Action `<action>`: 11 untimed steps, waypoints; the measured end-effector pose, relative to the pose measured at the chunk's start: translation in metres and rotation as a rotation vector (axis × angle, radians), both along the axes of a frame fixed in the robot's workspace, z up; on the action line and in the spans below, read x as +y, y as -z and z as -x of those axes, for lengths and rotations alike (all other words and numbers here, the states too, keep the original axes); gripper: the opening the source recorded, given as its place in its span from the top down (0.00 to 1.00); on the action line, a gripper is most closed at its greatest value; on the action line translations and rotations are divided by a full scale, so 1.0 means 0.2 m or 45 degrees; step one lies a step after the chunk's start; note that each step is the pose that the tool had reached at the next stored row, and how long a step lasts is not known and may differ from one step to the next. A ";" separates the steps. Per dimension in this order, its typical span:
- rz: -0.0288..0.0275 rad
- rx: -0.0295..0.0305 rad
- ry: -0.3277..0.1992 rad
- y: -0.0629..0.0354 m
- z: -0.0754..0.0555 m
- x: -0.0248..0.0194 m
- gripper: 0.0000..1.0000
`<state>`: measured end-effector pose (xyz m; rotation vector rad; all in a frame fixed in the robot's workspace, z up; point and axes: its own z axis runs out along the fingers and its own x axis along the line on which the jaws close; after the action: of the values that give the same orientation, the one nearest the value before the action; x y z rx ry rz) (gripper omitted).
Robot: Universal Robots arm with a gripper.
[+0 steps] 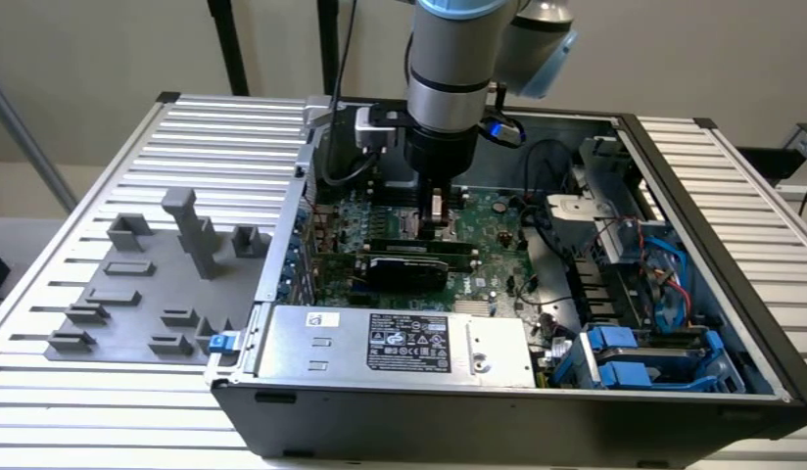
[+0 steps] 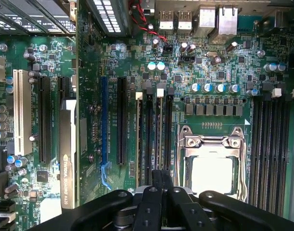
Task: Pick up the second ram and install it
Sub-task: 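Press down the second ram until it locks into place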
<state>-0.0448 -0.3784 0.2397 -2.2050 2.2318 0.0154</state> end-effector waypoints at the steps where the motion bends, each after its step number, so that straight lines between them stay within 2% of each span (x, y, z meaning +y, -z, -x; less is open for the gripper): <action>1: 0.0000 0.0000 0.000 0.000 0.00 0.000 0.89; 6: 0.0006 0.0001 0.000 0.001 0.00 0.001 0.89; 11: 0.0008 -0.0002 0.000 0.035 0.00 0.008 0.89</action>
<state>-0.0453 -0.3768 0.2328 -2.2053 2.2320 0.0146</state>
